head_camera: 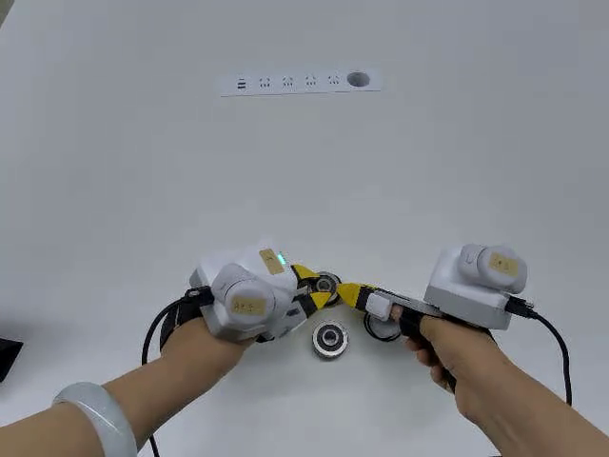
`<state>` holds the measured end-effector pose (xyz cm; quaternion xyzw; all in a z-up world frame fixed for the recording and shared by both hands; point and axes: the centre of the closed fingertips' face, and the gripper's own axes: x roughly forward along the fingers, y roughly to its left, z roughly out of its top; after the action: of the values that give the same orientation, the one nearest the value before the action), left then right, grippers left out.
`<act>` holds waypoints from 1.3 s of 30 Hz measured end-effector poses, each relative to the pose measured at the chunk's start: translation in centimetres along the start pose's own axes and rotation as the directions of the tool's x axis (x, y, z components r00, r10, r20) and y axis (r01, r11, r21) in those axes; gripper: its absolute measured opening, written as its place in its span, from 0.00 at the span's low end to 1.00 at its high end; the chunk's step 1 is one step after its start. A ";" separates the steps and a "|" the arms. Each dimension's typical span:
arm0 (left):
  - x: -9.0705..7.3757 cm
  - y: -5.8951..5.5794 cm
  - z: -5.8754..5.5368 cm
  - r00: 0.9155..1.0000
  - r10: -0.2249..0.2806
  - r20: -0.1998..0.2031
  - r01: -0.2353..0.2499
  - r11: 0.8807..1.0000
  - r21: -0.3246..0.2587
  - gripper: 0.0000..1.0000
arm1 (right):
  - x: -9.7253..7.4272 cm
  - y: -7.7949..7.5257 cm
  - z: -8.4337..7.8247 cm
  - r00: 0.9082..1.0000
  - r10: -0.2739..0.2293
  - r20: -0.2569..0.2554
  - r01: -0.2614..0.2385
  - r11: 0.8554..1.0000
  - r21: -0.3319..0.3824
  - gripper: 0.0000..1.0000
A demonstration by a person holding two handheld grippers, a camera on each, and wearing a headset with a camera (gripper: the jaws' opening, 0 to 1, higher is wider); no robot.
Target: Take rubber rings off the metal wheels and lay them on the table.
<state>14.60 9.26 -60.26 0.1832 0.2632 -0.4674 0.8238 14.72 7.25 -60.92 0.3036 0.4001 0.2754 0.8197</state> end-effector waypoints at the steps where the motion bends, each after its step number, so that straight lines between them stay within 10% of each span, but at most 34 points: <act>1: 0.0 0.0 0.0 1.000 0.000 0.000 0.000 1.000 0.001 0.13 | 0.0 0.0 0.0 1.000 0.000 0.000 0.000 1.000 0.000 0.03; 39: 0.0 0.0 0.1 1.000 -0.001 0.000 0.001 1.000 0.003 0.13 | 0.0 1.5 0.2 1.000 0.028 0.008 -0.028 0.999 -0.022 0.02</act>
<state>14.63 9.21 -60.23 0.1843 0.2627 -0.4682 0.8233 14.59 8.16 -59.72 0.3014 0.3894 0.2898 0.8207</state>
